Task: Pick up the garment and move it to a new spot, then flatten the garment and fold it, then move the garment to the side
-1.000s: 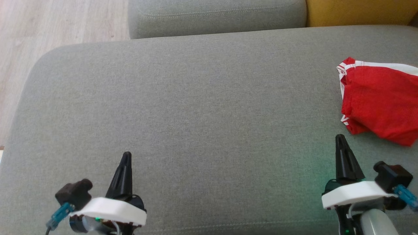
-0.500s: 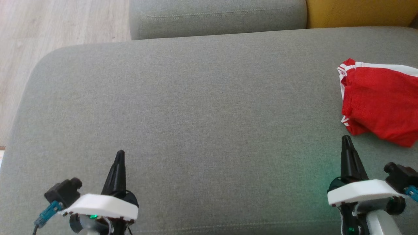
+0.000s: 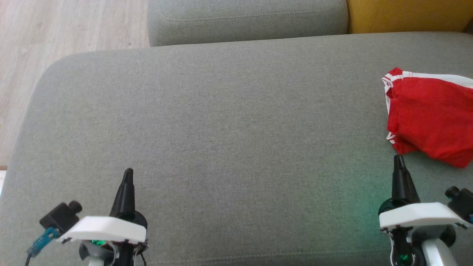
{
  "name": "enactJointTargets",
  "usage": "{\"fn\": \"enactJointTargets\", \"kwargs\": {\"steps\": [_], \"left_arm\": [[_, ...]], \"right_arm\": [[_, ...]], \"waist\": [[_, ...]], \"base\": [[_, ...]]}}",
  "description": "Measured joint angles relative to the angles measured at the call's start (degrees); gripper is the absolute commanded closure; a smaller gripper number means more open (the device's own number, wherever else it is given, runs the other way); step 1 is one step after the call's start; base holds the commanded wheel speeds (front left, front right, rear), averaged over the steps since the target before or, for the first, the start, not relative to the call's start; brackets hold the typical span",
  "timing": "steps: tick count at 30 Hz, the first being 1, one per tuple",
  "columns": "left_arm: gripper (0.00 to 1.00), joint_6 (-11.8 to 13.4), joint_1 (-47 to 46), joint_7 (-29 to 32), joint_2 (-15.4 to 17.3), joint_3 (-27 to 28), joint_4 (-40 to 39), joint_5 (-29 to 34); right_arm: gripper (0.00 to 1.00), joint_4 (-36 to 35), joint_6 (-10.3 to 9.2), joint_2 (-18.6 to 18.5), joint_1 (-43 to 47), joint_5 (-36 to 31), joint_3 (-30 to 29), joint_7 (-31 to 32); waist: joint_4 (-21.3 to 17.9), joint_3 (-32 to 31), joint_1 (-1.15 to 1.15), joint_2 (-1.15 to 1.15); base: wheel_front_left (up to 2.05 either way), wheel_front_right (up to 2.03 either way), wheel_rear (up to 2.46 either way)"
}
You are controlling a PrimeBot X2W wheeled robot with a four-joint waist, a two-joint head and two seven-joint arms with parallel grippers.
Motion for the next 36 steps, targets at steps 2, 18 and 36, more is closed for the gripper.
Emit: {"fn": "enactJointTargets", "kwargs": {"steps": [2, 18, 36], "left_arm": [[1.0, -0.34, -0.27, 0.49, 0.02, 0.14, 0.09, -1.13], [1.0, -0.99, -0.52, 2.94, 0.19, 1.91, 1.07, -10.42], [1.0, -1.51, -1.5, 5.55, 0.26, 3.86, 1.69, -20.24]], "right_arm": [[1.0, 0.0, 0.0, 0.0, -0.01, 1.41, -0.15, 0.26], [1.0, -0.04, 0.0, -0.01, -0.04, 12.71, -0.87, 2.9], [1.0, -0.19, 0.0, -0.02, -0.27, 24.73, -2.19, 5.59]], "waist": [[0.02, -0.04, 0.0, 0.0], [0.22, -0.37, 0.0, 0.0], [0.43, -0.73, 0.0, 0.0]], "base": [[0.0, 0.0, 0.0], [0.0, 0.0, 0.0], [0.0, 0.0, 0.0]]}}
